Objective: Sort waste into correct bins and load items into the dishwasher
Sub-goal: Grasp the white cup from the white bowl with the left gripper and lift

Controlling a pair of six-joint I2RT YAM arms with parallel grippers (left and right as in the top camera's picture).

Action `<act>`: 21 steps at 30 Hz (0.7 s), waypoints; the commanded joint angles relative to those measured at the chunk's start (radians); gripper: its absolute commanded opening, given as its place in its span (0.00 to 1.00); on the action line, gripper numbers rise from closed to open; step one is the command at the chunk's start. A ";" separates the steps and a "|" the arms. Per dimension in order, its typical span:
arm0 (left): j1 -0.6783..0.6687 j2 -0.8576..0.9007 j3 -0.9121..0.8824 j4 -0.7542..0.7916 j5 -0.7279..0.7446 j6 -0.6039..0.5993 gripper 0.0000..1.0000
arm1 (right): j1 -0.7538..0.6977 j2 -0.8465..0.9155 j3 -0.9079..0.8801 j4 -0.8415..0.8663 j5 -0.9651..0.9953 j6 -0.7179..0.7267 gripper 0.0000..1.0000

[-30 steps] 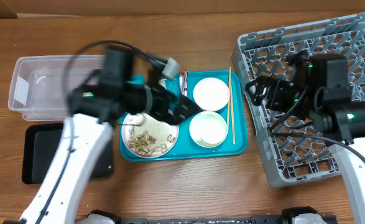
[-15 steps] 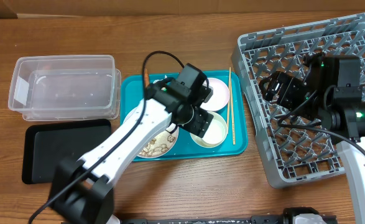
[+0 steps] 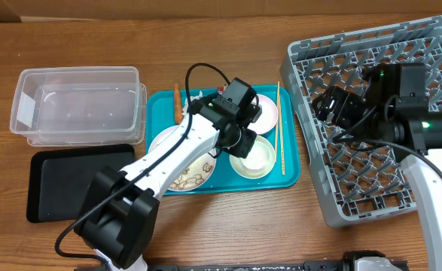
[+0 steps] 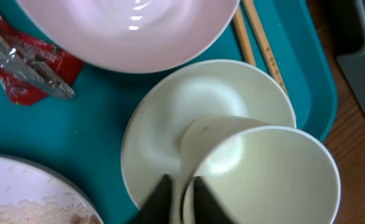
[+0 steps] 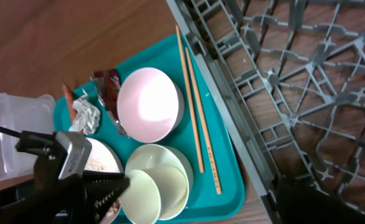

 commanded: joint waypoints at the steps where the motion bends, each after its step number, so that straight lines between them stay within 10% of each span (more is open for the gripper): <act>1: -0.008 0.018 0.023 0.000 0.010 -0.005 0.04 | -0.002 0.003 0.029 -0.002 0.007 0.005 1.00; 12: 0.171 -0.068 0.292 -0.327 0.142 -0.018 0.04 | -0.002 0.002 0.029 -0.031 0.006 0.001 1.00; 21: 0.551 -0.088 0.335 -0.351 1.077 0.179 0.04 | 0.009 0.002 0.029 0.094 -0.618 -0.267 0.94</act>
